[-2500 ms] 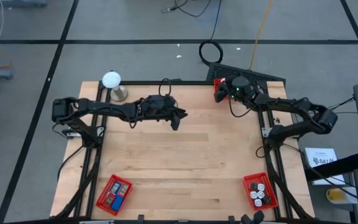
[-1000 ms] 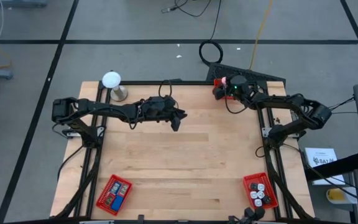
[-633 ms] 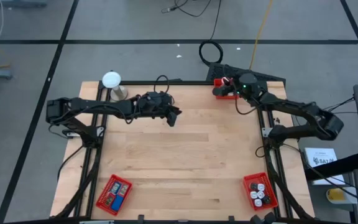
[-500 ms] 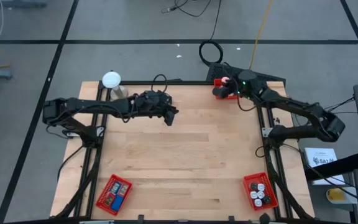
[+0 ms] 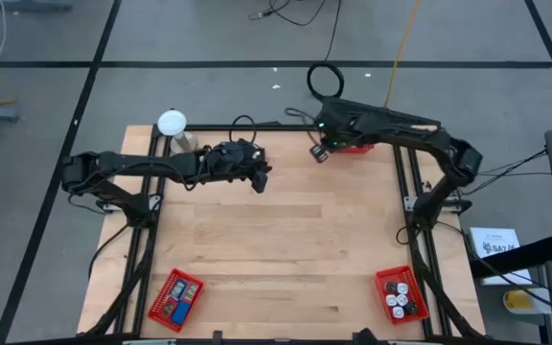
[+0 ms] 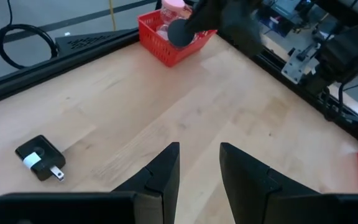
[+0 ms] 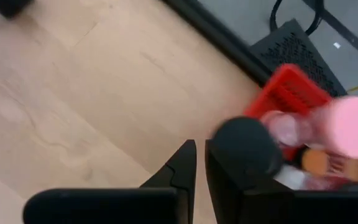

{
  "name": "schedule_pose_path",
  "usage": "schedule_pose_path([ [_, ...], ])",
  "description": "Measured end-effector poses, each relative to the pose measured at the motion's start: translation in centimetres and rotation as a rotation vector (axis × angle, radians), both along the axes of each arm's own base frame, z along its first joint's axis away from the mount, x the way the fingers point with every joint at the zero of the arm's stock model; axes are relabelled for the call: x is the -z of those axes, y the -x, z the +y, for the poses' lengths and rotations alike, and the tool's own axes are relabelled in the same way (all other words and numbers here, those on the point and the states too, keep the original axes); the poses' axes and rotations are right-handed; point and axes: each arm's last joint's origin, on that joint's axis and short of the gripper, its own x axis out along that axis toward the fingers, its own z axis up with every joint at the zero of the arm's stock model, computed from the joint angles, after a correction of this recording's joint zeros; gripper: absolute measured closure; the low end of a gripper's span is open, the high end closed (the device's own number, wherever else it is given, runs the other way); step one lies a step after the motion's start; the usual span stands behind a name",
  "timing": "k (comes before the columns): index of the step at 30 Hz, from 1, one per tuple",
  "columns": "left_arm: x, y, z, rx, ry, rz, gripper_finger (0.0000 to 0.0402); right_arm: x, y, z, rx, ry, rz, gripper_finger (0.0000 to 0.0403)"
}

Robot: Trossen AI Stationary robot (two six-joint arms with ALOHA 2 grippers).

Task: Pick & Place Office items
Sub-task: Put the blue hourglass into the top red basket, then put the black charger adapter into the bottom right red basket

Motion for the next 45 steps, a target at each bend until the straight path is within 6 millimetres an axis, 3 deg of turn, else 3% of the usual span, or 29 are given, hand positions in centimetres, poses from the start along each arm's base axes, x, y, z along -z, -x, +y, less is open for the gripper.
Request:
schedule_pose_path([
  [6,0.0,-0.1,-0.4,0.002,-0.004,-0.001,0.0289,2.4,-2.1,-0.1,-0.019,0.001,0.089,0.0374],
  [11,0.0,-0.2,-0.9,0.014,-0.010,0.001,0.0289,4.3,-2.1,-0.6,0.010,-0.012,0.181,0.0374],
  [15,0.0,-0.2,-1.1,0.010,-0.012,0.001,0.0289,4.4,-2.2,-0.8,0.033,0.044,0.211,0.0374],
  [25,0.0,-0.2,-1.1,0.009,-0.008,-0.001,0.0289,2.7,-1.1,-1.2,0.076,0.109,0.216,0.0374],
  [32,0.0,-0.2,-1.1,0.008,-0.009,-0.002,0.0289,0.2,-0.1,-1.2,0.071,0.145,0.131,0.0374],
  [40,-0.4,-0.4,-1.0,0.009,-0.017,-0.047,0.0289,-3.8,2.6,-0.8,0.000,0.036,-0.067,0.0375],
  [45,-0.5,-0.5,-1.0,0.012,-0.021,-0.058,0.0289,-4.5,4.0,-1.2,0.028,-0.014,-0.101,0.0379],
])
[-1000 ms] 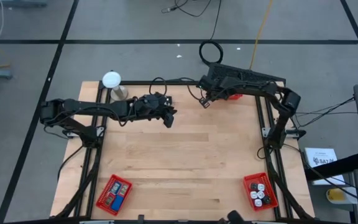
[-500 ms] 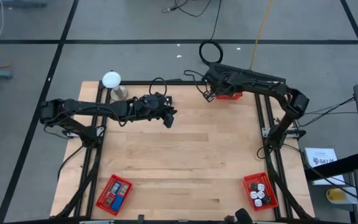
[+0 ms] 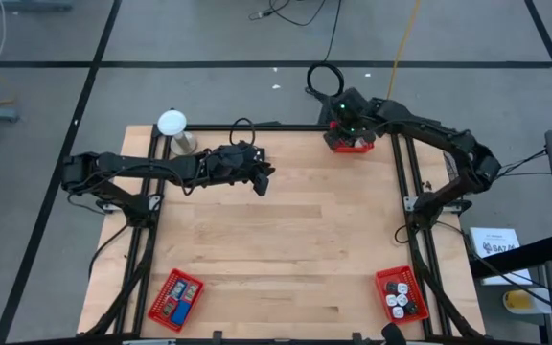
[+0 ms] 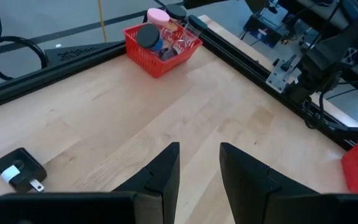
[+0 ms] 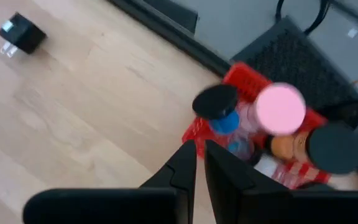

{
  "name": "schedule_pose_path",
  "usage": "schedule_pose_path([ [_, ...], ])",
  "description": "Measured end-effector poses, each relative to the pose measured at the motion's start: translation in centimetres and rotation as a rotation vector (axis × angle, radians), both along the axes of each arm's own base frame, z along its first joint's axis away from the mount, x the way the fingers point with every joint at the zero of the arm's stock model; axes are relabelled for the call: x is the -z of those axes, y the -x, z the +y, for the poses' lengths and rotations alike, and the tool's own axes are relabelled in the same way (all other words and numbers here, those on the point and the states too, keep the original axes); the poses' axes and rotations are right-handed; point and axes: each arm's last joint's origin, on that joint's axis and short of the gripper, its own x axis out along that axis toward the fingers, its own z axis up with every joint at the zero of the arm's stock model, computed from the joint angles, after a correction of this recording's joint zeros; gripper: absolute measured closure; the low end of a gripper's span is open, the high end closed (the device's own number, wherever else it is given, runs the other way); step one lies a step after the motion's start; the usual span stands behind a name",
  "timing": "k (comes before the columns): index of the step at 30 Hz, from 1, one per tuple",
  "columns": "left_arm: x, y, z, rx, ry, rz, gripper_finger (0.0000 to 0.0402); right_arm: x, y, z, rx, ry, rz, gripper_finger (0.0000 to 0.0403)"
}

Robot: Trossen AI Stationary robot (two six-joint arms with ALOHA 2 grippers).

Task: Pick & Place Office items
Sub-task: Put the black charger adapter into the bottom right red basket

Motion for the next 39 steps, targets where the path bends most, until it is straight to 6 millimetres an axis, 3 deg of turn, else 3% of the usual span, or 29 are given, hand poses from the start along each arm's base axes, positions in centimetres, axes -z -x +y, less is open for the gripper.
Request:
schedule_pose_path([
  [5,0.0,0.0,0.0,0.021,0.014,0.001,0.0289,0.5,0.3,-0.4,0.017,-0.065,-0.009,0.0360],
  [10,0.2,0.1,0.3,0.030,0.134,-0.016,0.0289,0.1,0.3,0.1,-0.051,-0.047,0.001,0.0330],
  [13,0.6,0.6,1.4,-0.050,0.230,-0.002,0.0289,-1.1,0.9,1.4,-0.084,-0.048,-0.020,0.0335],
  [18,2.4,1.2,3.4,-0.172,0.324,0.095,0.0289,-2.9,2.4,4.6,-0.130,0.013,-0.114,0.0387],
  [24,5.1,1.4,6.3,-0.256,0.406,0.181,0.0285,-2.9,4.7,8.4,-0.110,0.035,-0.305,0.0391],
  [30,6.6,1.0,9.6,-0.362,0.442,0.282,0.0220,-1.5,6.5,10.9,-0.104,0.023,-0.450,0.0401],
  [39,8.7,-1.8,12.4,-0.442,0.372,0.394,0.0085,-0.3,7.4,12.0,-0.073,-0.011,-0.535,0.0402],
])
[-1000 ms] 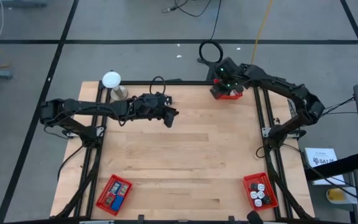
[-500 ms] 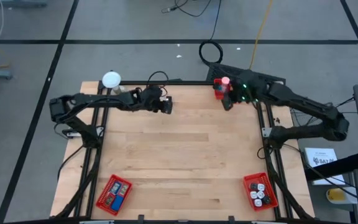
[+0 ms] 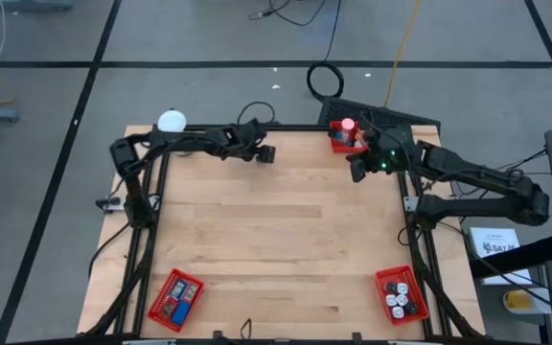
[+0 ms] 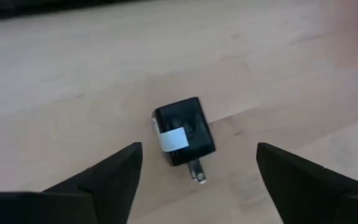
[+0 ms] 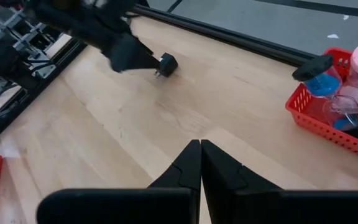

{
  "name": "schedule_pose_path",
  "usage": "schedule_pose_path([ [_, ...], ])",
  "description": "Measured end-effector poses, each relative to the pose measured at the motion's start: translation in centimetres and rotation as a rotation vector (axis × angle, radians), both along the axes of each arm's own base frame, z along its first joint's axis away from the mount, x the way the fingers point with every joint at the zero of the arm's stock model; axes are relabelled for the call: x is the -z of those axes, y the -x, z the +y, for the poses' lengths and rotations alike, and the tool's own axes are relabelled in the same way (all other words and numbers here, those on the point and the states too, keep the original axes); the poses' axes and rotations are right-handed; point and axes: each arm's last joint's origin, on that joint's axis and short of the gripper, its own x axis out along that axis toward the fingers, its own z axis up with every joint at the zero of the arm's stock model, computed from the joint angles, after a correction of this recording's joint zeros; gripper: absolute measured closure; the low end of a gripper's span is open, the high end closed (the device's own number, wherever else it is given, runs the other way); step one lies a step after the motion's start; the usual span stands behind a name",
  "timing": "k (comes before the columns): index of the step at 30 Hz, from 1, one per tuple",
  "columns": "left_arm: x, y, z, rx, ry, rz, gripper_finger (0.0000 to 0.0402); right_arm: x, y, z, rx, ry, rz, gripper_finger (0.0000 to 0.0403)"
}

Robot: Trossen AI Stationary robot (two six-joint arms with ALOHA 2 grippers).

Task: Pick & Place Office items
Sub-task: Put the black charger adapter into the bottom right red basket

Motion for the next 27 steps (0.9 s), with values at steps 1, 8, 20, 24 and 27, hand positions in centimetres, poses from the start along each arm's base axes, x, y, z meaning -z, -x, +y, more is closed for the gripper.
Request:
schedule_pose_path([
  [1,0.4,-0.2,0.1,-0.001,0.005,0.010,0.0079,0.0,0.0,0.1,-0.004,0.001,-0.002,0.0402],
  [8,2.6,-0.9,0.5,-0.062,0.056,0.064,0.0111,-0.4,-0.3,0.2,-0.014,0.019,-0.038,0.0402],
  [20,3.3,-1.1,0.7,-0.014,0.024,0.094,0.0257,-0.4,-0.3,0.1,-0.025,0.036,-0.030,0.0403],
  [24,3.3,-1.0,0.7,0.028,0.010,0.116,0.0255,-0.4,-0.3,0.1,-0.025,0.036,-0.030,0.0403],
  [27,3.0,-0.8,0.5,0.074,0.024,0.131,0.0250,-0.4,-0.2,0.2,-0.025,0.037,-0.032,0.0403],
])
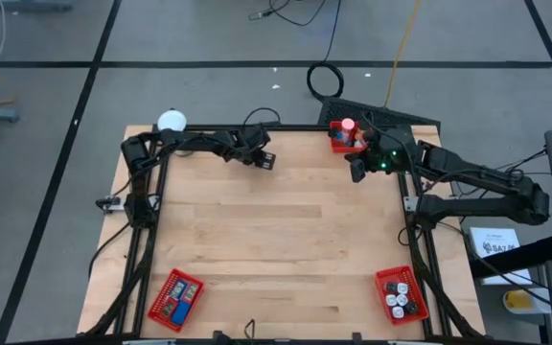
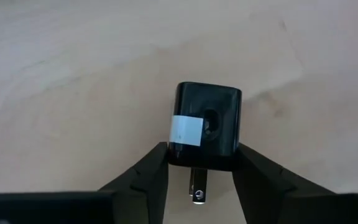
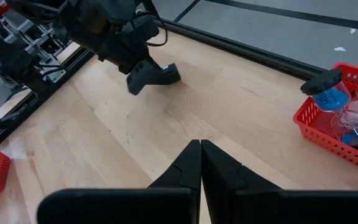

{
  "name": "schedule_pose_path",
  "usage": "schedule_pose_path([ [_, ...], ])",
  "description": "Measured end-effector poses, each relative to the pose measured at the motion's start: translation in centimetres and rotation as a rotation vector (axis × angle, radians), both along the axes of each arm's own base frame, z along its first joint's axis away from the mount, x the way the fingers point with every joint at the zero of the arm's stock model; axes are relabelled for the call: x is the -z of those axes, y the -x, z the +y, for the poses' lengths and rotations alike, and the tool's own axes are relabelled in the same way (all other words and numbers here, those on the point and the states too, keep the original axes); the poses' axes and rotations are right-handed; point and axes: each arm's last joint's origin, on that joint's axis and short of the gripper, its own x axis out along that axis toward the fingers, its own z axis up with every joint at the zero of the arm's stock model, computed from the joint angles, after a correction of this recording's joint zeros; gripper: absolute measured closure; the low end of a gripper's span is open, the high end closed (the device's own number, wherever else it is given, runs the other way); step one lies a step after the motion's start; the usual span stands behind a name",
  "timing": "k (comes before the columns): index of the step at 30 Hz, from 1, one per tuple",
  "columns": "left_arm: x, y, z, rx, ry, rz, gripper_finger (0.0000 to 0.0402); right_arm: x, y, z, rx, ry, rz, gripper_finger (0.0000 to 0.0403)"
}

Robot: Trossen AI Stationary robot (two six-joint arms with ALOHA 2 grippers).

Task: Pick & Place Office items
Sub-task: Put the black charger adapter into the bottom right red basket

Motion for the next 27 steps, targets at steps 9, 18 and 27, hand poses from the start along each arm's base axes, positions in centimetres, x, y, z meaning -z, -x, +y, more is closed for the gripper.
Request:
schedule_pose_path([
  [9,-5.8,1.2,-3.7,0.414,0.172,0.066,0.0252,-0.8,0.9,0.4,-0.001,0.015,-0.046,0.0403],
  [18,-9.2,-2.7,-9.1,0.726,0.207,0.240,0.0252,-1.0,1.3,0.5,-0.003,0.023,-0.057,0.0403],
  [27,-5.9,-6.7,-11.4,0.845,0.330,0.513,0.0252,-0.9,1.3,0.5,-0.011,0.034,-0.047,0.0403],
])
